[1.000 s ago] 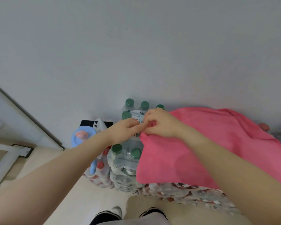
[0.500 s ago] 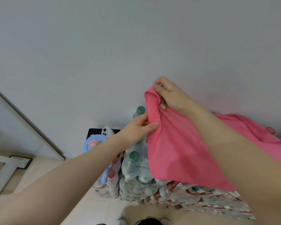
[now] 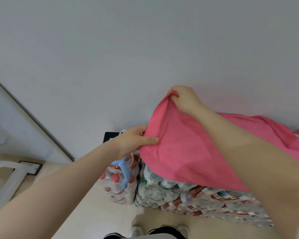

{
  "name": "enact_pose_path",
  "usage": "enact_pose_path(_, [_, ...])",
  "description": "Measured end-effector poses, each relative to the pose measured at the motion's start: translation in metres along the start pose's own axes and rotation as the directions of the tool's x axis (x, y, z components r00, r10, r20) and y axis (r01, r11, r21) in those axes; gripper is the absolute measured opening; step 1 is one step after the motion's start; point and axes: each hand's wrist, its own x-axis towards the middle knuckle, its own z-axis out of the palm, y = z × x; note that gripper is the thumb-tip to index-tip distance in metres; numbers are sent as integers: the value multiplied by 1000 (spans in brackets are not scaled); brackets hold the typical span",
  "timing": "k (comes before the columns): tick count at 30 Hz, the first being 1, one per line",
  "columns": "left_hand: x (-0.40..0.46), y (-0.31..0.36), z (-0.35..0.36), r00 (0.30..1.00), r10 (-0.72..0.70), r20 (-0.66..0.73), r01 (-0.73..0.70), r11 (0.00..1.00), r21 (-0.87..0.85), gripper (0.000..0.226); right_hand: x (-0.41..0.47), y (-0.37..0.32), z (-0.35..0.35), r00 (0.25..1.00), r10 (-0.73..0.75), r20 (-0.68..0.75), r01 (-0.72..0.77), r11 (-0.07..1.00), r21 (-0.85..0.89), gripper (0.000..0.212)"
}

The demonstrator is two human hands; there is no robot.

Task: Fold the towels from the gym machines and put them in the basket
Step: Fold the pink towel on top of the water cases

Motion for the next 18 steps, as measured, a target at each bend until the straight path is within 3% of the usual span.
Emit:
enact_pose_path(2, [-6, -4, -6, 999, -38, 31, 38, 999, -1, 33, 7, -8, 9, 993, 116, -1, -114, 977, 178, 21])
enact_pose_path(5, [-15, -14, -12, 995, -97, 34, 95, 995, 34, 32, 12, -19, 22, 958, 283, -43, -235, 863, 448, 16])
enact_pose_path(9, [-21, -24, -15, 979, -164, -118, 158, 986, -57, 24, 3, -21, 37, 984, 177, -32, -165, 956, 242, 32])
enact_pose_path(12, [-21, -27, -16, 951, -205, -233, 269, 919, 288, 14, -16, -14, 48, 995, 103, -1, -102, 983, 154, 32])
enact_pose_path(14, [-16, -32, -20, 923, -201, -328, 370, 695, 617, 19, -32, -4, 50, 998, 55, 14, -56, 992, 112, 28])
enact_pose_path(16, [-9, -36, -21, 889, -36, -456, 411, 500, 762, 14, -49, 8, 45, 999, 51, -1, -51, 995, 91, 25])
enact_pose_path(18, [0, -31, -12, 872, 182, -454, 304, 526, 794, 25, -65, 23, 37, 997, 68, -40, -64, 994, 88, 22])
